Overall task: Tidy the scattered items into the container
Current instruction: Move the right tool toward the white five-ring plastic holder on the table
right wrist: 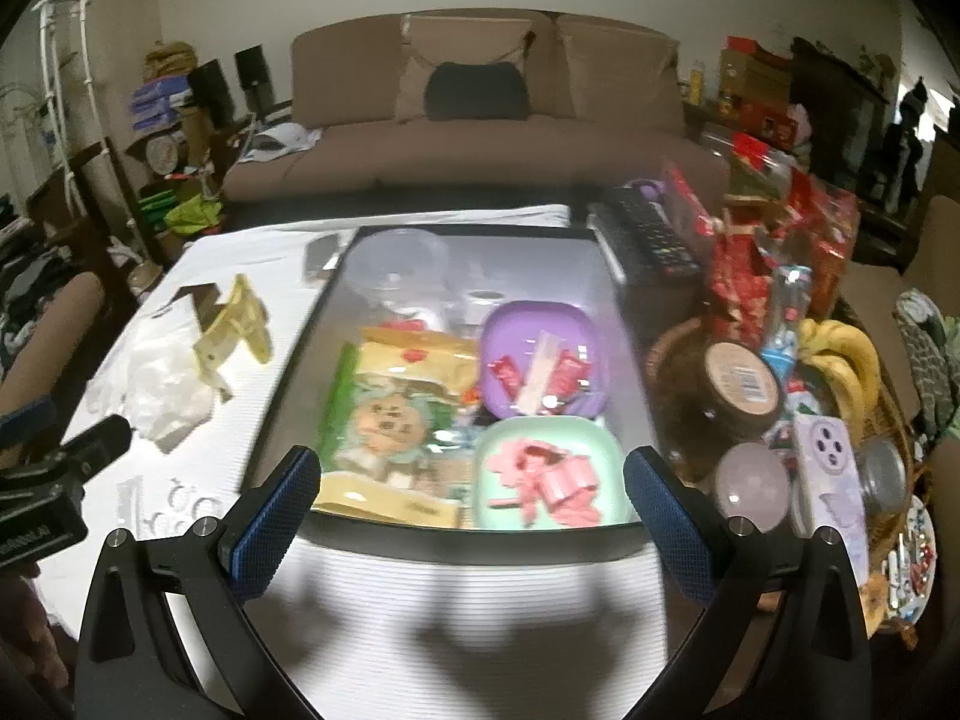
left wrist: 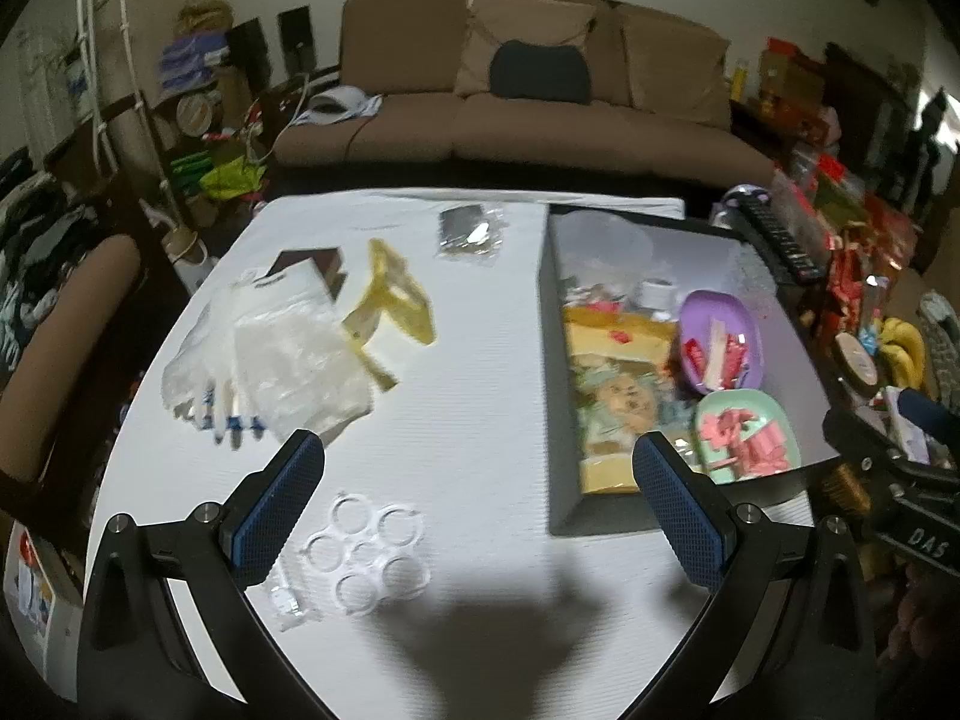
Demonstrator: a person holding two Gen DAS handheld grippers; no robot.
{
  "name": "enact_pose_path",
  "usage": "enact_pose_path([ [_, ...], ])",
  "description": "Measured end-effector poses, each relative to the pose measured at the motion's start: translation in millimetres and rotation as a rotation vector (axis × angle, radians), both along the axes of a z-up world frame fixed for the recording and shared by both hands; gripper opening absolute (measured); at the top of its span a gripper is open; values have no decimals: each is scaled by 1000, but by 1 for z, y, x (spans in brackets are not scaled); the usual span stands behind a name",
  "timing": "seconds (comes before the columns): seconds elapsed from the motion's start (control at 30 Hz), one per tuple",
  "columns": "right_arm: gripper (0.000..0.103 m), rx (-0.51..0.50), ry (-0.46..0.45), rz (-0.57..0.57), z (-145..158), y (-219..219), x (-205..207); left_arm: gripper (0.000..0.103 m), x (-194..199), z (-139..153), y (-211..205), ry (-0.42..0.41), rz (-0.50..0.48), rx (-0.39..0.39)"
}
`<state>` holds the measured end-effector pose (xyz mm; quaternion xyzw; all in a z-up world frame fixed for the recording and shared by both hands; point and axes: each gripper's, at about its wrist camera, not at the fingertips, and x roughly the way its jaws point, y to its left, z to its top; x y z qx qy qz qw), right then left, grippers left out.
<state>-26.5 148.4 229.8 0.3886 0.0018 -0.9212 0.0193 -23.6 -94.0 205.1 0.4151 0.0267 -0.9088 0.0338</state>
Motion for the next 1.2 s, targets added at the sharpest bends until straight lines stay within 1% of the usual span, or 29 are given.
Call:
enact_pose_path([
  [0.1, 103, -2, 2, 37, 1, -23, 2, 103, 11, -5, -30, -5, 15, 5],
  [0.17, 103, -18, 6, 69, 2, -37, 3, 103, 17, -11, -55, -9, 35, -6],
  [0.3, 103, -86, 2, 150, -3, -69, 2, 103, 32, -26, -119, -35, 138, -34],
  [0.4, 103, -94, -15, 187, -11, -96, 0, 103, 45, -35, -158, -40, 209, -40],
  [0.5, 103, -88, -18, 230, -20, -126, 1, 103, 57, -46, -185, -44, 243, -46],
  [0.57, 103, -89, -16, 257, -25, -142, 3, 103, 64, -54, -194, -53, 252, -48],
  [0.7, 103, -99, -27, 312, -38, -178, 8, 103, 74, -73, -205, -74, 255, -16],
  [0.83, 103, -109, -44, 360, -60, -201, 20, 103, 81, -99, -205, -92, 242, 10],
  [0.9, 103, -123, -64, 386, -75, -209, 27, 103, 83, -114, -203, -106, 238, 33],
  [1.0, 103, -112, -93, 413, -104, -219, 33, 103, 84, -130, -205, -106, 255, 66],
  [1.07, 102, -109, -107, 428, -120, -223, 37, 103, 84, -134, -207, -100, 250, 95],
  [1.2, 102, -65, -104, 457, -150, -232, 40, 103, 79, -140, -206, -97, 227, 115],
])
